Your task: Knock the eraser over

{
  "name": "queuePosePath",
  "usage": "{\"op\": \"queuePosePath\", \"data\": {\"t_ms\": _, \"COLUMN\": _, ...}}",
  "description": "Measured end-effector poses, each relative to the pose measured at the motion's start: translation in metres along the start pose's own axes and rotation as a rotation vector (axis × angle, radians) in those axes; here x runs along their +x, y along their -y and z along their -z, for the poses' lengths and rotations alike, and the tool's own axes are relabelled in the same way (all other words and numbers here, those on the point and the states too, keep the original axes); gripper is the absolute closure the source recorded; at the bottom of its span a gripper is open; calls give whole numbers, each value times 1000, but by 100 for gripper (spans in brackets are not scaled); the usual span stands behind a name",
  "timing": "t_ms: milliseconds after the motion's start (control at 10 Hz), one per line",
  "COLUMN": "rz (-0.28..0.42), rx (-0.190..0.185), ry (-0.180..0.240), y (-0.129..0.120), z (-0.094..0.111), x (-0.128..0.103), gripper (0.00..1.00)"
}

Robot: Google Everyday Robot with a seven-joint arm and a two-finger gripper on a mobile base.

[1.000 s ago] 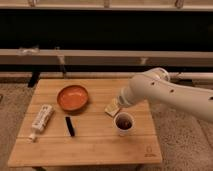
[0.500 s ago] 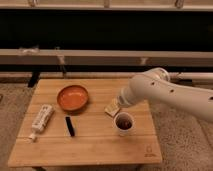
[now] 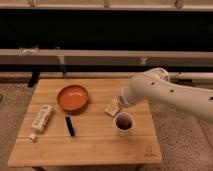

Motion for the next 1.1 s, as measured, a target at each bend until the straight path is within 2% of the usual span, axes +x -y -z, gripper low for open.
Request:
{"op": "queuePosePath", "data": {"t_ms": 300, "rz": 114, "rx": -20, "ry": 4, "y": 36, "z": -6, "x": 21, "gripper": 38}}
{"op": "queuePosePath", "data": {"t_ms": 500, "rz": 225, "rx": -37, "ry": 29, "y": 79, "z": -22, "x": 42, "gripper": 38}}
{"op": "queuePosePath", "data": {"t_ms": 700, "rz": 327, "rx": -53, "ry": 73, "y": 113, "z": -43, "x": 54, "gripper": 38}}
{"op": "queuePosePath", "data": {"t_ms": 800, "rz": 372, "rx": -57, "ry": 114, "y": 126, "z": -61, "x": 58, "gripper": 38}}
{"op": "queuePosePath", "data": {"t_ms": 1100, "rz": 390, "rx": -66, "ry": 202, "y": 126, "z": -98, "x": 54, "gripper": 38}}
